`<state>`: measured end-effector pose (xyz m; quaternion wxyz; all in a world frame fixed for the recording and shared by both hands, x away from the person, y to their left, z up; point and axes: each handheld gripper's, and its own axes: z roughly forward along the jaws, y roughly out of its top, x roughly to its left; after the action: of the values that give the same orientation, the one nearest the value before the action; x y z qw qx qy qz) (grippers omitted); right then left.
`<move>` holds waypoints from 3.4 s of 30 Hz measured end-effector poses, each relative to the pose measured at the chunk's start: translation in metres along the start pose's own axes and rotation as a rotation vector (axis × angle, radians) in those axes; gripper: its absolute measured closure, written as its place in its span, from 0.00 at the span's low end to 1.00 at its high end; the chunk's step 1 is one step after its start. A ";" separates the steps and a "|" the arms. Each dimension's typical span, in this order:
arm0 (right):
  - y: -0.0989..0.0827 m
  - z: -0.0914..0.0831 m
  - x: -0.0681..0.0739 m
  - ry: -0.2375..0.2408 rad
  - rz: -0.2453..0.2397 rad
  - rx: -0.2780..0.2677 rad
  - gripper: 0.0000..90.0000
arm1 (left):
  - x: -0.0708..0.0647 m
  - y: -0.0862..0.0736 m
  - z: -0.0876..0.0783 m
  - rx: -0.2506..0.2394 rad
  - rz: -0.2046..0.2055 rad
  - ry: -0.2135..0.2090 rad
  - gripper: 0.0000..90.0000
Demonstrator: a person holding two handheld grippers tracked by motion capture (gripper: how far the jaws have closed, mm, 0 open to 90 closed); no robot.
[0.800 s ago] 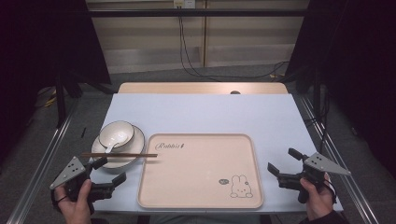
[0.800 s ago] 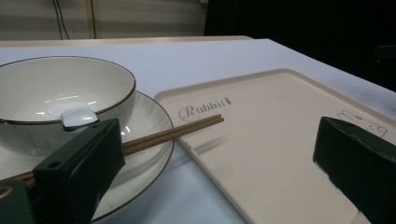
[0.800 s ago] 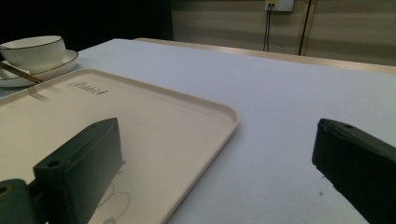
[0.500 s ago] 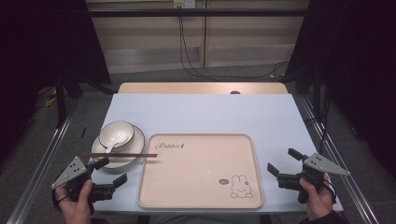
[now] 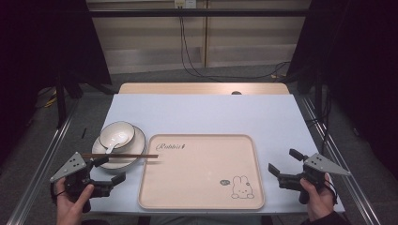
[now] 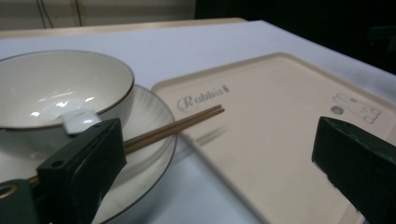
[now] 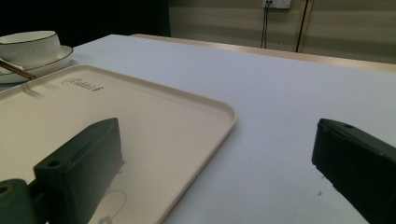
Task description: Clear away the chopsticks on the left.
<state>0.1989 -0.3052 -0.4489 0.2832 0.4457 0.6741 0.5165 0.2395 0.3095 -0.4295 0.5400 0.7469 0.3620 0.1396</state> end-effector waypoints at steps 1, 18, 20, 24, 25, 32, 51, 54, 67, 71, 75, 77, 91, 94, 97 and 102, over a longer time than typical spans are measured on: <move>0.000 0.000 0.000 -0.002 -0.003 -0.002 0.02 | 0.003 -0.001 -0.001 0.023 0.015 -0.021 0.04; 0.001 0.000 0.001 -0.004 -0.016 -0.009 0.02 | 0.057 0.005 -0.008 0.125 0.065 -0.104 0.09; 0.001 0.000 0.001 -0.001 -0.018 -0.008 0.02 | 0.063 0.004 -0.007 0.164 0.094 -0.090 0.09; 0.001 0.000 0.001 -0.002 -0.021 -0.006 0.02 | 0.074 0.004 -0.007 0.192 0.124 -0.097 0.07; 0.001 0.000 0.001 -0.002 -0.021 -0.006 0.02 | 0.077 0.005 -0.006 0.208 0.136 -0.110 0.07; 0.001 0.000 0.001 0.000 -0.015 -0.010 0.02 | 0.093 0.012 0.001 0.231 0.228 -0.096 0.24; 0.001 0.001 0.002 0.001 -0.017 -0.002 0.02 | 0.101 0.009 0.020 0.359 0.328 -0.104 0.69; 0.001 0.001 0.002 0.001 -0.017 -0.003 0.02 | 0.101 0.008 0.023 0.374 0.334 -0.116 0.72; 0.001 0.001 0.002 0.001 -0.013 0.000 0.02 | 0.096 0.012 0.029 0.453 0.368 -0.193 0.87; 0.001 0.001 0.002 0.000 -0.012 0.001 0.02 | 0.094 0.012 0.031 0.460 0.355 -0.219 0.92; 0.001 0.001 0.002 0.002 -0.010 0.000 0.02 | 0.093 0.013 0.030 0.470 0.337 -0.225 0.94; 0.001 0.001 0.002 0.003 -0.010 -0.001 0.02 | 0.093 0.014 0.030 0.467 0.316 -0.226 0.94; 0.001 0.001 0.002 0.004 -0.012 0.000 0.02 | 0.086 0.016 0.023 0.433 0.192 -0.220 0.94; 0.001 0.001 0.002 0.004 -0.012 -0.001 0.02 | 0.082 0.018 0.020 0.415 0.161 -0.212 0.94; 0.001 0.001 0.002 0.004 -0.010 -0.002 0.02 | 0.076 0.020 0.019 0.424 0.150 -0.205 0.94; 0.001 0.001 0.003 0.003 -0.011 -0.004 0.02 | 0.064 0.023 0.014 0.405 0.113 -0.188 0.94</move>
<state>0.1987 -0.3025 -0.4481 0.2858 0.4404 0.6761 0.5169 0.3013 0.3398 -0.4259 0.4017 0.8688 0.2885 0.0240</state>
